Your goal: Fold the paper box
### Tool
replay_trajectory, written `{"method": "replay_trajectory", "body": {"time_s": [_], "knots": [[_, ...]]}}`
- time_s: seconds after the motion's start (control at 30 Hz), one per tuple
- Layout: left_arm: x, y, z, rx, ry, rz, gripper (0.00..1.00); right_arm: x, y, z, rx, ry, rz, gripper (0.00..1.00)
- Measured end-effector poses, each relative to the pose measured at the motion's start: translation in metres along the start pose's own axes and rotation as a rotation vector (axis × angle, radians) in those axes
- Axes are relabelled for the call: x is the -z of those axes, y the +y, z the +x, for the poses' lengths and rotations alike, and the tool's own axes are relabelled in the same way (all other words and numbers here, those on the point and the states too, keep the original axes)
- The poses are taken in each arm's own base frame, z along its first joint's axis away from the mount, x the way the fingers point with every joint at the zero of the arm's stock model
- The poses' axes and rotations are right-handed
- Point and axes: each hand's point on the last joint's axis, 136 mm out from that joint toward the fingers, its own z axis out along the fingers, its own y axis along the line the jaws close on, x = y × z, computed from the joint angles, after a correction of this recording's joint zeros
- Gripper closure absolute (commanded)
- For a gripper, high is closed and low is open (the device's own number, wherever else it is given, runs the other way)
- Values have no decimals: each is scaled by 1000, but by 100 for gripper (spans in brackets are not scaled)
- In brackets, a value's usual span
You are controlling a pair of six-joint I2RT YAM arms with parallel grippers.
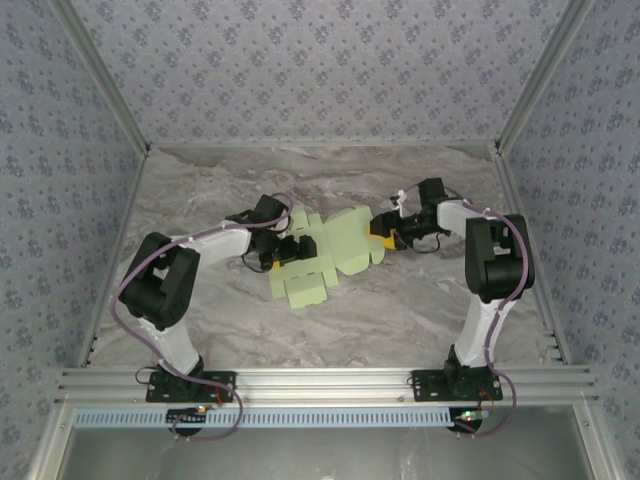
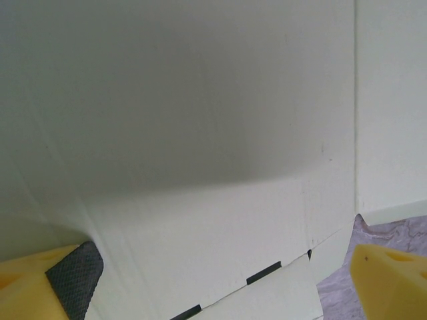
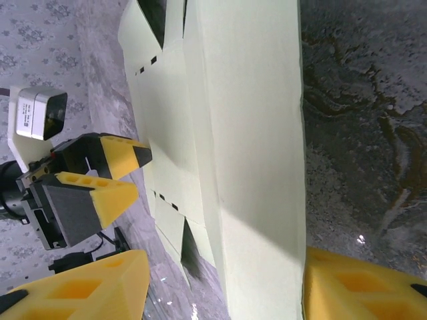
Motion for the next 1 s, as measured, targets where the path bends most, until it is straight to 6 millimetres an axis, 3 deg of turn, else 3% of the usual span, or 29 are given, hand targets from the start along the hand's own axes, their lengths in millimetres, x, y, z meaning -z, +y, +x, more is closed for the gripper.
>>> {"method": "replay_trajectory", "body": {"time_s": [0.3, 0.47, 0.6, 0.73, 0.87, 1.0], "knots": [[0, 0, 0, -1, 0, -1, 1, -3, 7, 3, 19, 11, -15, 60], [2, 3, 1, -6, -2, -20, 1, -4, 9, 4, 36, 15, -15, 85], [4, 6, 3, -9, 6, -39, 1, -4, 14, 6, 58, 19, -15, 99], [13, 6, 4, -11, -2, -53, 1, -3, 26, 8, 96, 16, 0, 100], [41, -4, 2, -31, -46, -39, 1, 0, 42, 12, 162, 7, 40, 100], [94, -21, -7, -60, -155, 18, 1, 0, 65, 15, 268, 16, 129, 100]]}}
